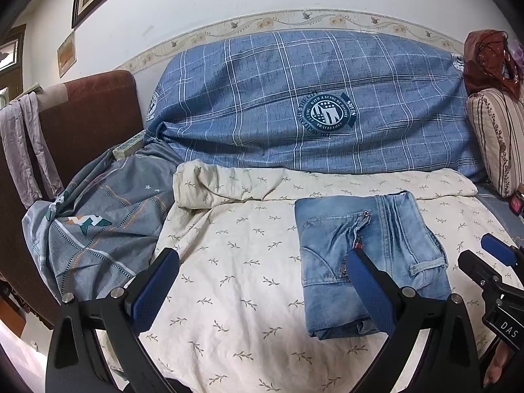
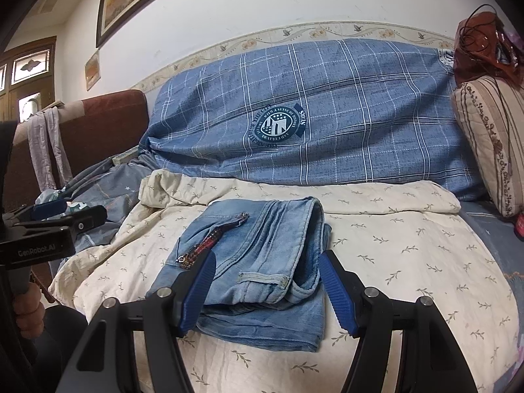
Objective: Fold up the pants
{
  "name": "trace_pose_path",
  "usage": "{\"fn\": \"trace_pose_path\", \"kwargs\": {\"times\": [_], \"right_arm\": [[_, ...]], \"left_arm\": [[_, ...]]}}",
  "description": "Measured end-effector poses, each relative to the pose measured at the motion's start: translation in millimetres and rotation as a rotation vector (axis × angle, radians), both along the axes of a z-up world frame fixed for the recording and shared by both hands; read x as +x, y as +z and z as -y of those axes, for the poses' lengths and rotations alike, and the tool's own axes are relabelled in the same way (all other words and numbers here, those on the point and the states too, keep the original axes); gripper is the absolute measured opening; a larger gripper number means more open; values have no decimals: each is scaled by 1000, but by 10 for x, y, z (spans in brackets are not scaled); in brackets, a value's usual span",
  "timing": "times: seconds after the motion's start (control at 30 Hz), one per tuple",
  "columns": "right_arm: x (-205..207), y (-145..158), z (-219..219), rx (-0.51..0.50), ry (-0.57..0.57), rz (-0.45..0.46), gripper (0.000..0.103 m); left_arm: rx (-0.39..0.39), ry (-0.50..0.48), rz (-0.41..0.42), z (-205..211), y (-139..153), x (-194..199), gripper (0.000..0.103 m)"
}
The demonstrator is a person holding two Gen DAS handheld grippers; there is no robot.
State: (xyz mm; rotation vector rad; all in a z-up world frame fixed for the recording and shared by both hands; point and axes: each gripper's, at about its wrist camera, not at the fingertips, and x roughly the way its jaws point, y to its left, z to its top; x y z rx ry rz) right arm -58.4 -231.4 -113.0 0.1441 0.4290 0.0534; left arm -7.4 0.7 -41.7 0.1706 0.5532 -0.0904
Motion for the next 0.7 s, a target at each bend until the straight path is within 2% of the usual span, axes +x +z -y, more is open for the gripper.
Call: {"fn": "trace_pose_path", "kwargs": {"times": [0.7], "right_arm": [[23, -19, -19, -8, 0, -8, 69]], "left_arm": [[1, -11, -11, 3, -26, 14, 101]]}}
